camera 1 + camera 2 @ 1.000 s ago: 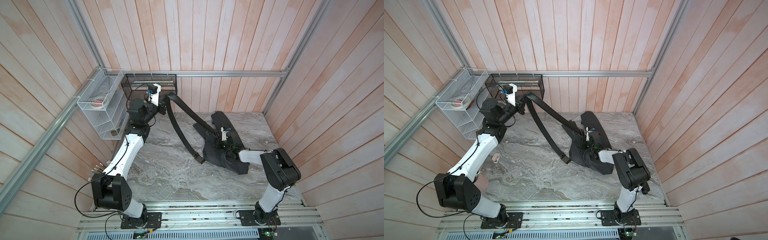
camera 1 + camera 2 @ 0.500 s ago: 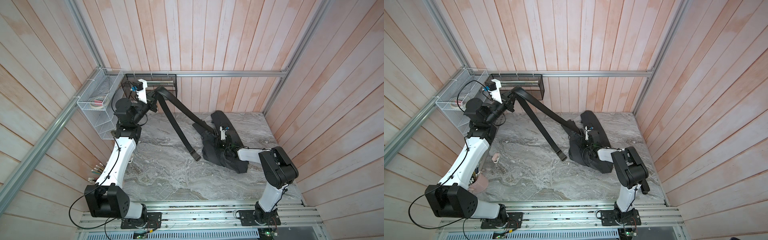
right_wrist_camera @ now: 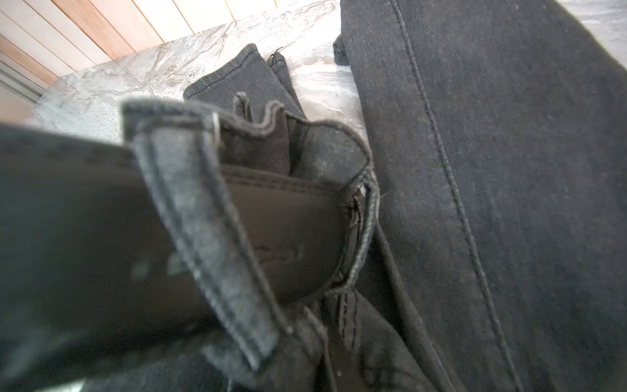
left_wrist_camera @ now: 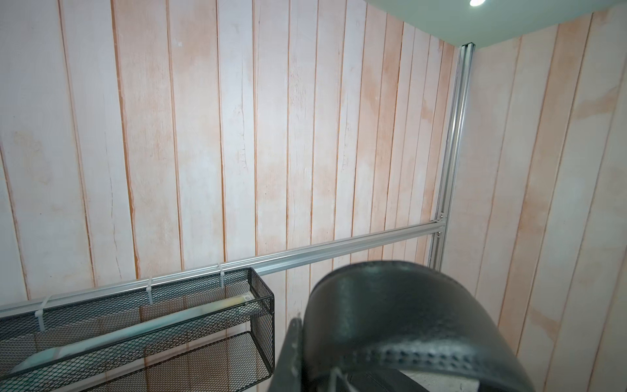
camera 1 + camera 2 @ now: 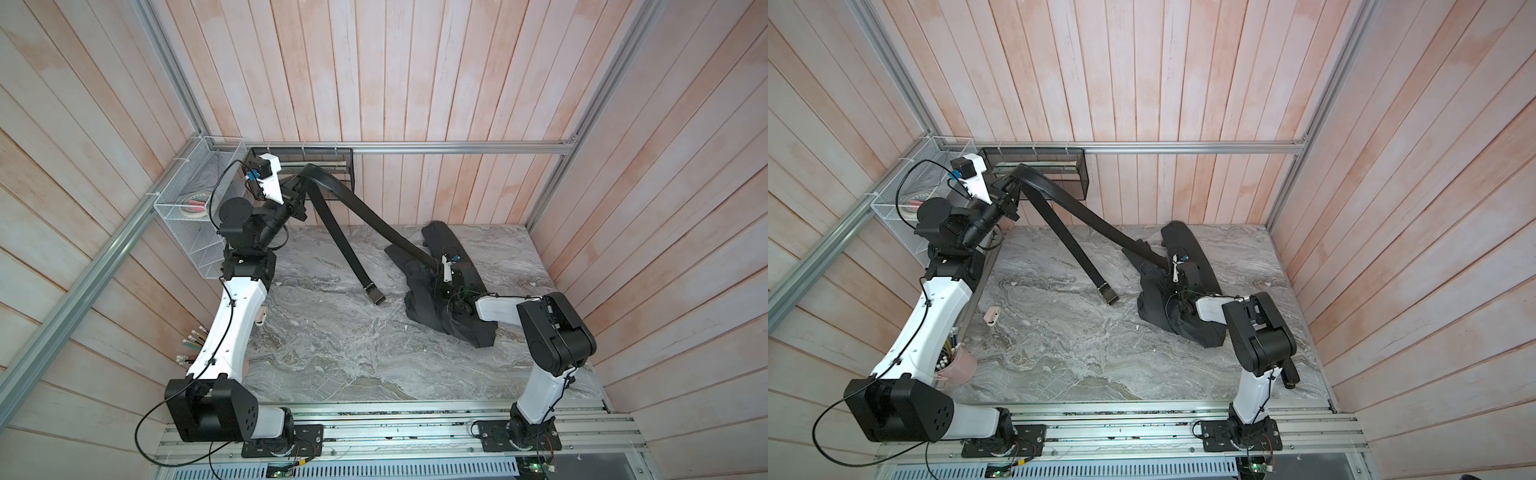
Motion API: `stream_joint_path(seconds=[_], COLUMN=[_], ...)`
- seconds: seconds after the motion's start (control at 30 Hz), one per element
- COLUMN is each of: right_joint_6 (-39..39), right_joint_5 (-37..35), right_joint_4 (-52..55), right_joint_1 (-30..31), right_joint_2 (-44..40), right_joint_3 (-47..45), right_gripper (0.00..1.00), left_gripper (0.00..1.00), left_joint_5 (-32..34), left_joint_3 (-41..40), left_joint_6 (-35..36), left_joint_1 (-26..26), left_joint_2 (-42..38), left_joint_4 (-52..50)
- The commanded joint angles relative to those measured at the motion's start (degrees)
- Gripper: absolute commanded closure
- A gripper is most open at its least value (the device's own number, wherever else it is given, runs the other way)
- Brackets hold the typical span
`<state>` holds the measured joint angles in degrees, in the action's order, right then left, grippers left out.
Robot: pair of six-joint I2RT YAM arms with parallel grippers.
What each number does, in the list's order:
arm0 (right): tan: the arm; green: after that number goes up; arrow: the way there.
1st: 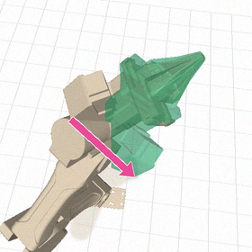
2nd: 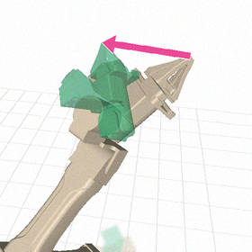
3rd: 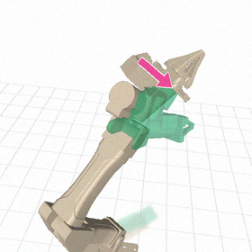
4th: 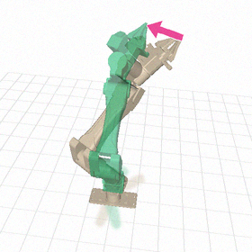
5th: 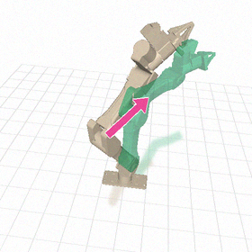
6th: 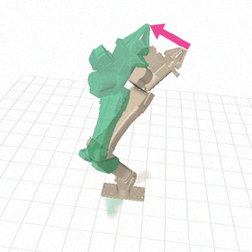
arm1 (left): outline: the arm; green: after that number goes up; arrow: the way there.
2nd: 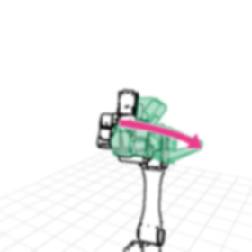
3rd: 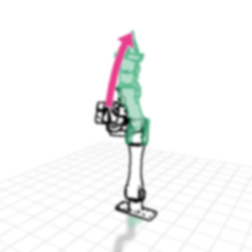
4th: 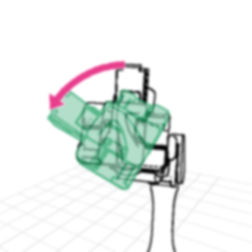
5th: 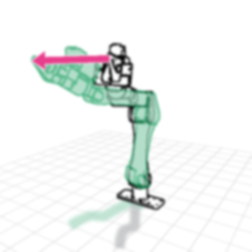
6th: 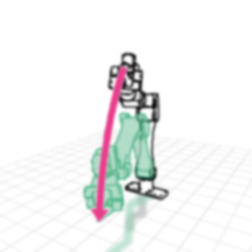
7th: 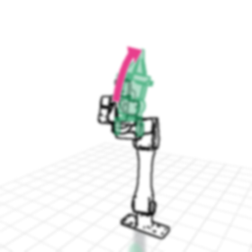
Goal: Remove the belt from the trousers
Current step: Remove the belt from the trousers, then place the belt at the center of the board.
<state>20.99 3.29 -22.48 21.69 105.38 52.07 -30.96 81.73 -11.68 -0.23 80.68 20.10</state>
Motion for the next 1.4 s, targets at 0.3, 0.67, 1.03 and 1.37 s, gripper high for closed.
stream_joint_path(seconds=[0.3, 0.67, 1.03, 1.37], right_joint_6=[-2.7, -3.4, -3.4, -6.0], right_joint_5=[-1.7, -1.7, -1.8, 4.7], right_joint_4=[7.7, 9.4, 10.4, 14.2], right_joint_1=[-0.3, -0.4, -0.5, -0.5], right_joint_2=[-0.5, 3.9, 5.2, -4.3], right_joint_3=[0.9, 3.3, 4.3, 11.4], right_gripper=[0.67, 0.63, 0.61, 0.43], left_gripper=[1.0, 1.0, 1.0, 0.99], left_joint_5=[-1.1, -3.0, -5.2, -5.9], left_joint_3=[-2.9, -6.9, -10.5, -21.7], left_joint_6=[-5.2, -11.6, -15.6, -16.0], left_joint_1=[-1.9, -7.7, -11.6, -11.4], left_joint_2=[-1.0, -3.6, -4.2, 2.4], left_joint_4=[4.8, 8.9, 9.0, 8.0])
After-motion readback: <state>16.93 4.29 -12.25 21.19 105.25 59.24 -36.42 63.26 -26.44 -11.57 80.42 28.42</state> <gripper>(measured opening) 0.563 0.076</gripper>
